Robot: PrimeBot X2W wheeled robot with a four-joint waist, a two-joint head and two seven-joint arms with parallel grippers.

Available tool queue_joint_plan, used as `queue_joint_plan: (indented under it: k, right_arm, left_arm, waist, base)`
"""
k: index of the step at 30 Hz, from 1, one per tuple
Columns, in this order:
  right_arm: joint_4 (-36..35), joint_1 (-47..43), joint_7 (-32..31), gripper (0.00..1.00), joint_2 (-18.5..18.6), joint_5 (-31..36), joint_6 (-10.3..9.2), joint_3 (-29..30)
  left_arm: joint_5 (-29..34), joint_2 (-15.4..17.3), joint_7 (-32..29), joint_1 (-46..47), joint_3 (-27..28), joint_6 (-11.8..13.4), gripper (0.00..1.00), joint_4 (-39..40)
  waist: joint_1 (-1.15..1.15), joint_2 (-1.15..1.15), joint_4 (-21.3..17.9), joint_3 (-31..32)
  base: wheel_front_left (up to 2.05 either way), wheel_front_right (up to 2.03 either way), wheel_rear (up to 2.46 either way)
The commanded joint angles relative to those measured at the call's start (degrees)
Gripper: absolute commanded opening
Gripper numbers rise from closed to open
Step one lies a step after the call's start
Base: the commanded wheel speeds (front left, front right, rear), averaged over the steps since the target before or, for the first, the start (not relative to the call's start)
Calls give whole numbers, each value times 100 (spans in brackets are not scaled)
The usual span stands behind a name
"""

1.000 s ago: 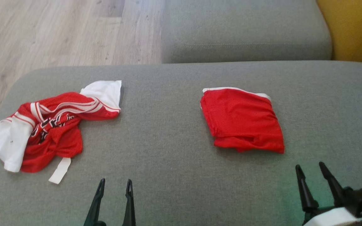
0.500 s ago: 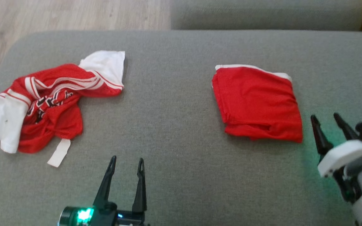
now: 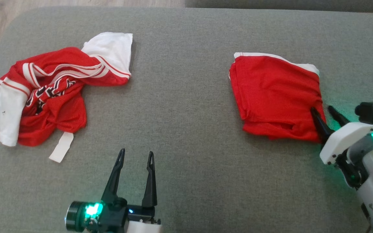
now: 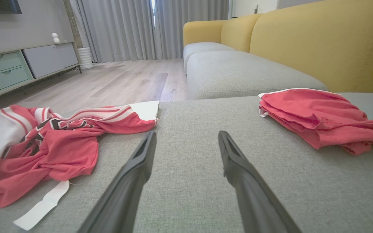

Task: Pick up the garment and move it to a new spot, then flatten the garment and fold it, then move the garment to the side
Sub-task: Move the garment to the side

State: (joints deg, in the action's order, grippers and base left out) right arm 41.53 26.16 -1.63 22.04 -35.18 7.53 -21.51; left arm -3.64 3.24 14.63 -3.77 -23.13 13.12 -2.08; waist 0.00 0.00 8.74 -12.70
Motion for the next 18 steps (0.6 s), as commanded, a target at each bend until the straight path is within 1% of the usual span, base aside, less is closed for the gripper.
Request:
queue_joint_plan:
  k: [1,4,7,13,18]
  right_arm:
    - [-104,132,18,0,102,-77,-4,-138]
    - [-120,214,160,0,173,-285,-4,-324]
    - [-163,338,320,0,360,-359,-4,-492]
    - [-282,621,466,0,779,-477,-4,-782]
    - [-279,901,595,0,1150,-538,-4,-903]
  left_arm:
    - [-34,-36,37,193,119,37,100,147]
    - [-44,-36,37,226,134,68,100,148]
    - [-18,-36,37,270,168,78,100,156]
    - [92,-31,37,459,212,3,100,124]
    - [218,51,37,708,276,-74,100,94]
  waist:
    - [0,0,-20,-17]
    - [0,0,-124,-67]
    - [0,0,-355,-160]
    - [0,0,-1057,-450]
    - [0,0,-1673,-781]
  base:
    - [0,0,0]
    - [0,0,0]
    - [0,0,0]
    - [0,0,0]
    - [0,0,0]
